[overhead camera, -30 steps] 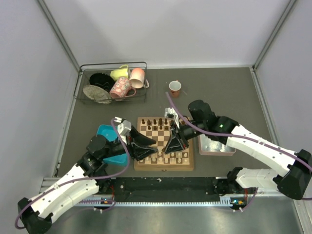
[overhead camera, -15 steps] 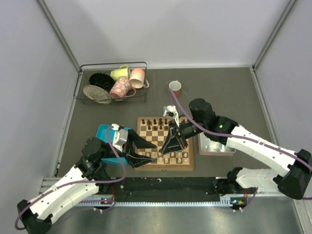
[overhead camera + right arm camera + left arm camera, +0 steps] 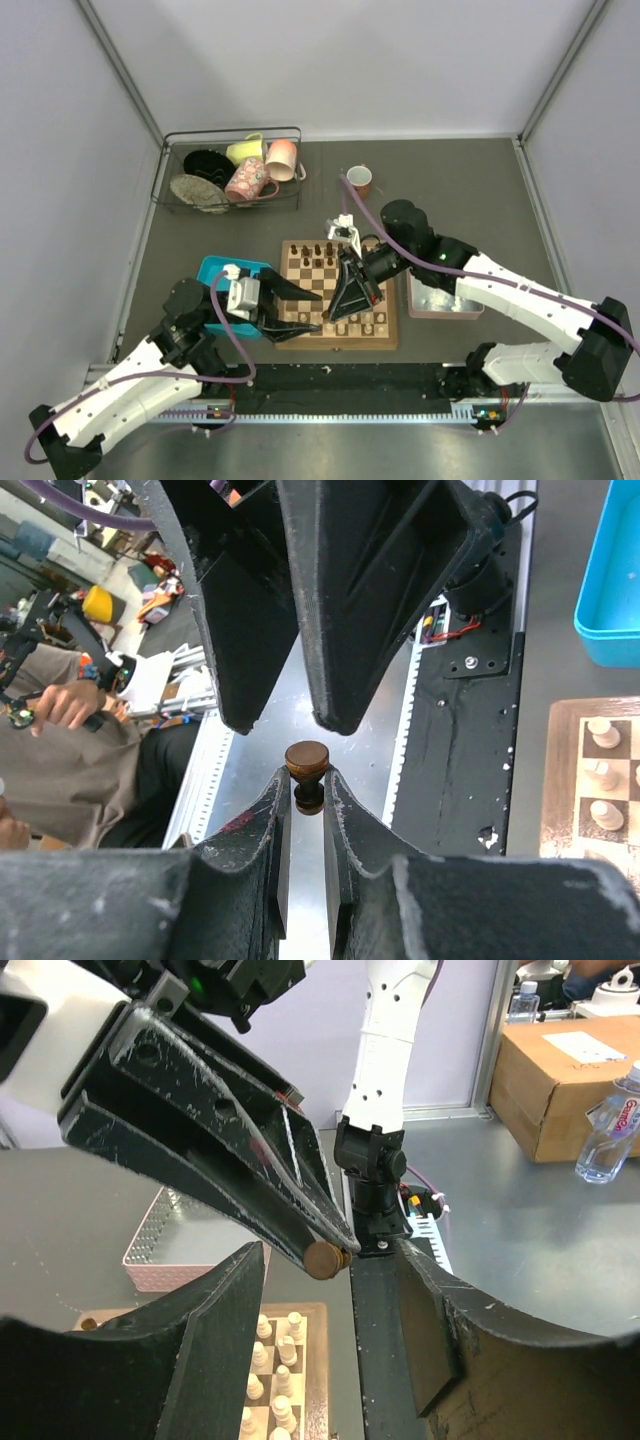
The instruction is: Set up the chess pieces on the board
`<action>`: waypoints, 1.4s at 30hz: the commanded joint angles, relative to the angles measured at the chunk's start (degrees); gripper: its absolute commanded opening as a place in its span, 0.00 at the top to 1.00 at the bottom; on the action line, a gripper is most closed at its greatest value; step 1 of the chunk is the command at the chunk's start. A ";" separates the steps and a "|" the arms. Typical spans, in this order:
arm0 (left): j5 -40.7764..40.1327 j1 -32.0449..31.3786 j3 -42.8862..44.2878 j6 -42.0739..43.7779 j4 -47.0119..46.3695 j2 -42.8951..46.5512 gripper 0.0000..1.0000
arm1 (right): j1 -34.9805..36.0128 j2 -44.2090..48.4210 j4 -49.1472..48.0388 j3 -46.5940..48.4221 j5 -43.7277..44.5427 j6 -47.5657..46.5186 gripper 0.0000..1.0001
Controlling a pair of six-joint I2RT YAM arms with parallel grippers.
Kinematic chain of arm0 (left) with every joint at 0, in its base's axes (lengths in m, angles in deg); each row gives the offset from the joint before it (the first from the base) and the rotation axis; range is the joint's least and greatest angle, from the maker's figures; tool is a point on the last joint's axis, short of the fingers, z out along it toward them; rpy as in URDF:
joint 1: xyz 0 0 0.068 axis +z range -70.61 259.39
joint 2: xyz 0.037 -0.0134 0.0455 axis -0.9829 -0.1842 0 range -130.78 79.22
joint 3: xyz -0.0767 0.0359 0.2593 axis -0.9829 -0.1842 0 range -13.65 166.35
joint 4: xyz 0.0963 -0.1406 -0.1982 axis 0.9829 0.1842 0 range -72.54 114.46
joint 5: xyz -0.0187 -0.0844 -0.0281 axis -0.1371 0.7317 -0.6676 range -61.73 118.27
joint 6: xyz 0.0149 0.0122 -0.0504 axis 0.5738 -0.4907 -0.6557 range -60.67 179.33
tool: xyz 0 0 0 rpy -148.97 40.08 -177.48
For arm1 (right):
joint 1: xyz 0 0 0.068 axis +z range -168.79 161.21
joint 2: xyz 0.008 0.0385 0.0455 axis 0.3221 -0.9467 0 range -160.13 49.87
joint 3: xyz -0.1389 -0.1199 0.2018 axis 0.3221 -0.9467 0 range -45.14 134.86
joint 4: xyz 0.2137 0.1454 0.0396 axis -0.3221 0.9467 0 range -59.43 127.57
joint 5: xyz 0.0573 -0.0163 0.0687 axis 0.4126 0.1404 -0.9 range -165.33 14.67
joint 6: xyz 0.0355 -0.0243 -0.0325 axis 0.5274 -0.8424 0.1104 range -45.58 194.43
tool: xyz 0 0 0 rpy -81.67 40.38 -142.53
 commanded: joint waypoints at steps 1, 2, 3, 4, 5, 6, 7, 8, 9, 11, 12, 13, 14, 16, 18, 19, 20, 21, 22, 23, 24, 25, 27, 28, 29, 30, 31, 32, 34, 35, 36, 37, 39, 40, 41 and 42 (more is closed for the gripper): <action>-1.88 -2.32 3.60 6.94 3.65 -2.22 0.42 | 0.96 -0.29 -3.18 2.67 -4.14 1.28 0.98; -2.32 -3.02 3.95 7.65 4.27 -2.74 0.42 | 0.96 -0.29 -3.27 2.67 -4.06 1.45 0.98; -3.36 -4.51 4.74 9.66 5.15 -3.53 0.43 | 0.88 -0.29 -3.18 2.67 -4.23 1.63 0.98; -3.98 -5.30 5.09 10.37 6.46 -3.98 0.43 | 0.96 -0.29 -3.01 2.67 -4.41 1.72 0.98; -4.25 -5.92 5.44 11.08 7.08 -4.50 0.44 | 0.96 -0.29 -2.92 2.67 -4.58 1.72 0.98; -4.69 -6.97 6.40 12.22 7.70 -5.46 0.44 | 1.05 -0.20 -2.92 2.67 -4.76 1.81 0.98; -4.78 -7.42 6.85 12.66 8.92 -6.00 0.45 | 0.96 -0.12 -2.75 2.76 -4.76 1.72 0.98; -4.87 -7.68 7.20 13.10 9.37 -6.44 0.46 | 0.96 -0.03 -2.57 2.58 -4.76 1.63 0.98; -5.22 -8.21 7.64 13.54 9.64 -7.14 0.46 | 0.88 0.06 -2.74 2.58 -4.93 1.63 0.98; -5.57 -8.56 7.82 13.72 9.90 -7.49 0.48 | 0.96 0.41 -2.39 2.49 -4.85 1.54 0.98; -5.66 -8.82 7.82 13.81 9.90 -7.41 0.48 | 0.88 0.41 -2.31 2.58 -4.93 1.54 0.98; -6.09 -8.83 7.82 13.81 9.82 -7.23 0.48 | 0.96 0.50 -2.22 2.58 -4.93 1.46 0.98; -6.19 -8.91 7.73 13.81 10.08 -6.97 0.49 | 0.96 0.50 -2.22 2.58 -4.93 1.54 0.98; -6.54 -8.92 7.82 13.90 10.51 -6.62 0.52 | 0.96 0.41 -2.04 2.58 -4.93 1.37 0.98; -6.45 -8.92 7.91 13.98 10.78 -6.35 0.55 | 0.88 0.24 -1.95 2.67 -4.76 1.37 0.98; -6.36 -8.92 8.00 13.81 10.78 -6.09 0.56 | 0.87 -0.11 -1.95 2.67 -4.76 1.45 0.98; -6.19 -8.92 8.00 13.72 10.78 -6.09 0.57 | 0.96 -0.20 -1.95 2.76 -4.67 1.54 0.98; -6.19 -8.92 8.00 13.72 10.78 -6.00 0.59 | 0.96 -0.38 -1.95 2.93 -4.67 1.63 0.98; -6.10 -8.92 8.00 13.63 10.78 -6.09 0.61 | 0.96 -0.55 -1.95 3.02 -4.58 1.63 0.98; -6.10 -9.00 8.00 13.63 10.78 -6.09 0.62 | 0.88 -0.64 -2.04 3.11 -4.50 1.72 0.98; -5.93 -9.00 8.00 13.55 10.78 -6.00 0.65 | 0.96 -0.64 -2.04 3.20 -4.50 1.72 0.98; -5.84 -9.00 8.00 13.46 10.78 -6.09 0.66 | 0.96 -0.73 -2.04 3.28 -4.41 1.81 0.98; -5.66 -9.00 8.00 13.28 10.78 -6.09 0.69 | 0.96 -0.73 -2.04 3.29 -4.14 1.81 0.97; -5.49 -9.00 8.00 13.11 10.78 -6.18 0.73 | 0.96 -0.73 -2.04 3.37 -3.88 1.89 0.97; -5.40 -9.00 8.00 12.93 10.78 -6.09 0.74 | 0.96 -0.73 -2.04 3.37 -3.79 1.98 0.97; -5.31 -9.00 7.91 12.84 10.78 -6.18 0.76 | 0.96 -0.64 -1.95 3.37 -3.62 1.98 0.96; -5.22 -9.00 7.82 12.67 10.69 -6.00 0.78 | 0.96 -0.82 -2.04 3.37 -3.53 2.07 0.95; -5.22 -9.00 7.73 12.40 10.61 -5.91 0.79 | 0.96 -0.64 -2.04 3.37 -3.18 2.07 0.94; -5.22 -9.00 7.30 12.05 10.17 -5.39 0.81 | 0.96 -0.64 -2.13 3.37 -2.22 2.16 0.92; -5.39 -9.00 7.12 11.70 9.90 -5.21 0.81 | 0.96 -0.64 -2.13 3.37 -1.86 2.07 0.91; -5.74 -9.00 6.86 11.53 9.82 -4.95 0.81 | 0.88 -0.56 -2.13 3.46 -1.60 2.16 0.90; -5.92 -9.00 6.51 11.26 9.55 -4.42 0.81 | 0.96 -0.56 -2.13 3.55 -1.07 2.16 0.90; -6.45 -9.00 6.15 10.65 9.38 -3.81 0.82 | 0.96 -0.47 -2.22 3.64 -0.11 2.33 0.84; -7.32 -9.00 5.63 10.38 9.29 -3.11 0.82 | 0.88 -0.38 -2.22 3.64 0.86 2.42 0.81; -7.85 -9.00 5.36 9.95 9.03 -2.93 0.82 | 0.96 -0.29 -2.30 3.64 1.30 2.42 0.77; -8.55 -9.00 5.10 9.77 8.94 -2.49 0.82 | 0.96 -0.12 -2.22 3.64 1.83 2.42 0.75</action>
